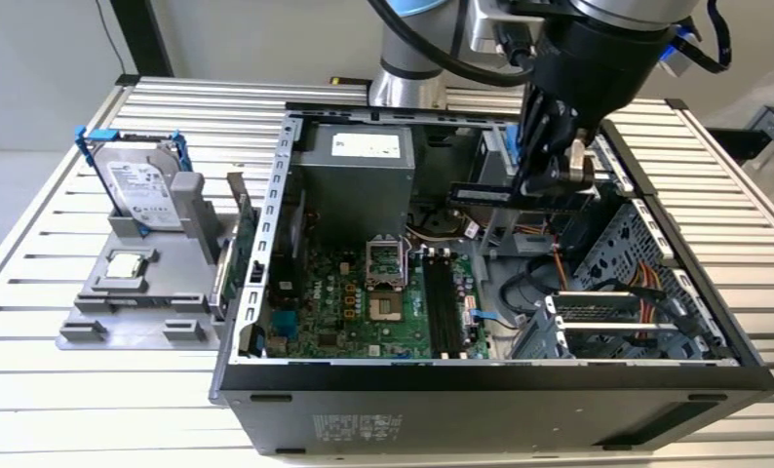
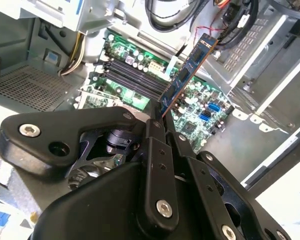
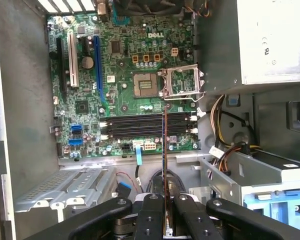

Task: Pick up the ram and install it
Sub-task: 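Insert the ram into the slot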

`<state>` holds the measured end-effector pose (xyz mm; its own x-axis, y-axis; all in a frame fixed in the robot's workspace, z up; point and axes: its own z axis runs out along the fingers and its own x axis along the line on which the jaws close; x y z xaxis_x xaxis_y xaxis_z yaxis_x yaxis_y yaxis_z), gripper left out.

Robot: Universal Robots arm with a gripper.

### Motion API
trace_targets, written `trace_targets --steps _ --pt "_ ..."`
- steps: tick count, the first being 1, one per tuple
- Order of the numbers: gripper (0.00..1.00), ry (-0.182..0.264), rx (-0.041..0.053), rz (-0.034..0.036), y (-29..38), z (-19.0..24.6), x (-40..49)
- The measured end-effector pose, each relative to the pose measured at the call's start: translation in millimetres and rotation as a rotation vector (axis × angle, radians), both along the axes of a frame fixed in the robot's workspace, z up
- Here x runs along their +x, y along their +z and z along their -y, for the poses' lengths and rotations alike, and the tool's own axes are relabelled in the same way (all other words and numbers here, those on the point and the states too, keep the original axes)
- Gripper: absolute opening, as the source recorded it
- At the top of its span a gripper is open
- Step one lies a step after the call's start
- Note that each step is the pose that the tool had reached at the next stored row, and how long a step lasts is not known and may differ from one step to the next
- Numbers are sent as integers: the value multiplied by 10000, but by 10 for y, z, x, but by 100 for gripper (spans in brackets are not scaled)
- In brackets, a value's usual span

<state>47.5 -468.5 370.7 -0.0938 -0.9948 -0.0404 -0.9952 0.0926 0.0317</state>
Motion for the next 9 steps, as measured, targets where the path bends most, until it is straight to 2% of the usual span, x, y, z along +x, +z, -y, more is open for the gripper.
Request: trace_targets --steps 2,5,7,9 --pt "0 0 -1 0 0 -21 0" --pt "0 0 0 0 0 -28 0" --pt "0 -1 80 0 0 -28 8" --pt "0 0 82 0 0 -28 8"
